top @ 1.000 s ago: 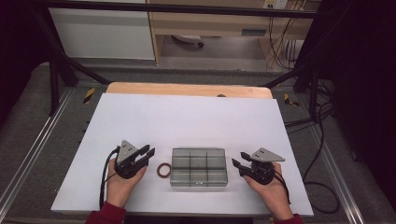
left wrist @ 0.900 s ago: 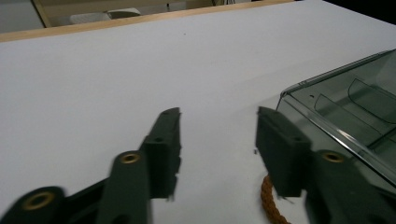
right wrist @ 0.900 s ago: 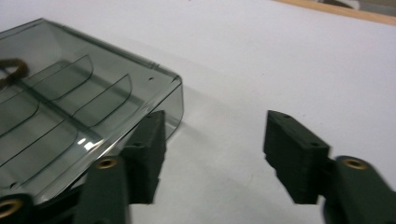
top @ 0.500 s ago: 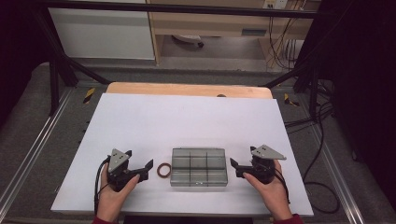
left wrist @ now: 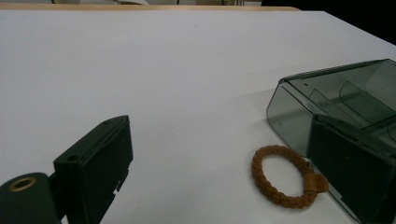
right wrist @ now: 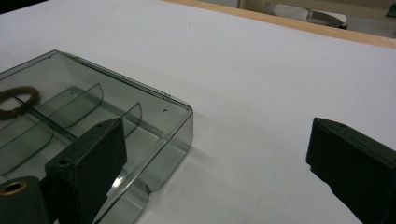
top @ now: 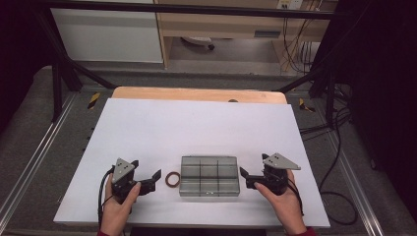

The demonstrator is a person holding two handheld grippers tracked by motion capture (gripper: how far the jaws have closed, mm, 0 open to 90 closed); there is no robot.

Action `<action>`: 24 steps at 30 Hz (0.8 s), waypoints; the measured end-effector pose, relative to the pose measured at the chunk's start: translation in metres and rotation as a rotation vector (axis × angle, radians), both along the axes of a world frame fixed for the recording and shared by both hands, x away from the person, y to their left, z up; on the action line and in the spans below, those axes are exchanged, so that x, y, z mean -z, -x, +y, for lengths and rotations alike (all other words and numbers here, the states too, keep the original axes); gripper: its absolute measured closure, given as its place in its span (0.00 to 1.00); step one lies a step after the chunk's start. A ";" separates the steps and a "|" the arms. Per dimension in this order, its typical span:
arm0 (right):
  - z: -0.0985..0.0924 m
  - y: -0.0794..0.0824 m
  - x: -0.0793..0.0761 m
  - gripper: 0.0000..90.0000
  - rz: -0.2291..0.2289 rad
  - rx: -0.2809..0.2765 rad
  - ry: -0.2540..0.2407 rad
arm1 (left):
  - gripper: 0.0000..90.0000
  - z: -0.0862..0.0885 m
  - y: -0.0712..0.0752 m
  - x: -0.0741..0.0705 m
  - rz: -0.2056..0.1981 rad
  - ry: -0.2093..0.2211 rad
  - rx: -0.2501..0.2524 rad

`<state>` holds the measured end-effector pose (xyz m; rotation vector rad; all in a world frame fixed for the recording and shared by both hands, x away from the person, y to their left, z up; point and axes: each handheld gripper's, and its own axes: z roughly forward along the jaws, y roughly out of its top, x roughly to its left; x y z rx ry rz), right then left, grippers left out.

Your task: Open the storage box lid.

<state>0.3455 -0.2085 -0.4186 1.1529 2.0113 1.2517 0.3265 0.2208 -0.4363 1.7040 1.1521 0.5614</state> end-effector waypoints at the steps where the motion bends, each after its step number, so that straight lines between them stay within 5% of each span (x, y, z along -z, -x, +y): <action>1: 0.001 0.001 -0.001 0.05 -0.005 -0.005 -0.001 | 0.08 0.000 0.002 0.000 0.003 0.001 0.006; 13: 0.027 0.018 -0.008 0.05 -0.024 -0.080 -0.011 | 0.08 -0.010 0.017 0.002 0.007 0.003 0.061; 24: 0.045 0.025 -0.007 0.04 -0.022 -0.138 0.002 | 0.08 -0.016 0.015 0.002 -0.014 -0.003 0.095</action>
